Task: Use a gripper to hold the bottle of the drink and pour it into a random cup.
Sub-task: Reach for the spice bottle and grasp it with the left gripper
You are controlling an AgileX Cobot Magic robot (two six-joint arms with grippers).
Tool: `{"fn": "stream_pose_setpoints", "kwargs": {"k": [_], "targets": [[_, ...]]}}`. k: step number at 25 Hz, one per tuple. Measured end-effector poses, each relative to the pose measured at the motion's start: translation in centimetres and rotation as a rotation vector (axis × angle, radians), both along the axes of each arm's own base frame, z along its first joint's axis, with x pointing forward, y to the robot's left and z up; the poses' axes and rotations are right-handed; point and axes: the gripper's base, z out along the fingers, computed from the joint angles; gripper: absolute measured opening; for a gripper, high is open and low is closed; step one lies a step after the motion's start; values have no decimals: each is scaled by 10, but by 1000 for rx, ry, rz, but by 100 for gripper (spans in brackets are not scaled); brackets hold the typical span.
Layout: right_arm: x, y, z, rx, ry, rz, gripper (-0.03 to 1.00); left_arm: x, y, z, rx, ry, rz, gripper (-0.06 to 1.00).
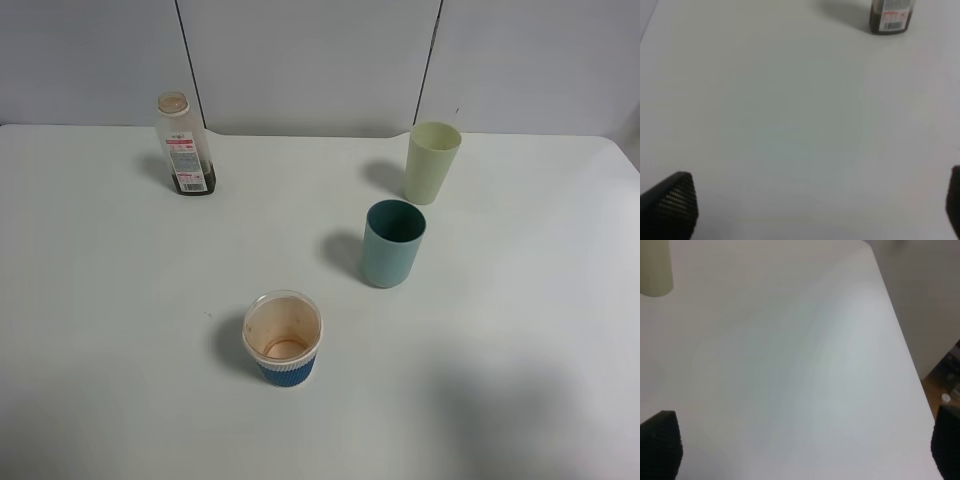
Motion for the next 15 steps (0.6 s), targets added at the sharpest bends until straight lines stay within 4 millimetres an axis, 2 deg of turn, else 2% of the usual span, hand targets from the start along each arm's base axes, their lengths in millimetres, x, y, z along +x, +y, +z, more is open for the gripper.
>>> {"fn": "stream_pose_setpoints", "kwargs": {"k": [15], "targets": [[0,0,0,0,0,0,99,0,0,0,0,0,0,98]]}}
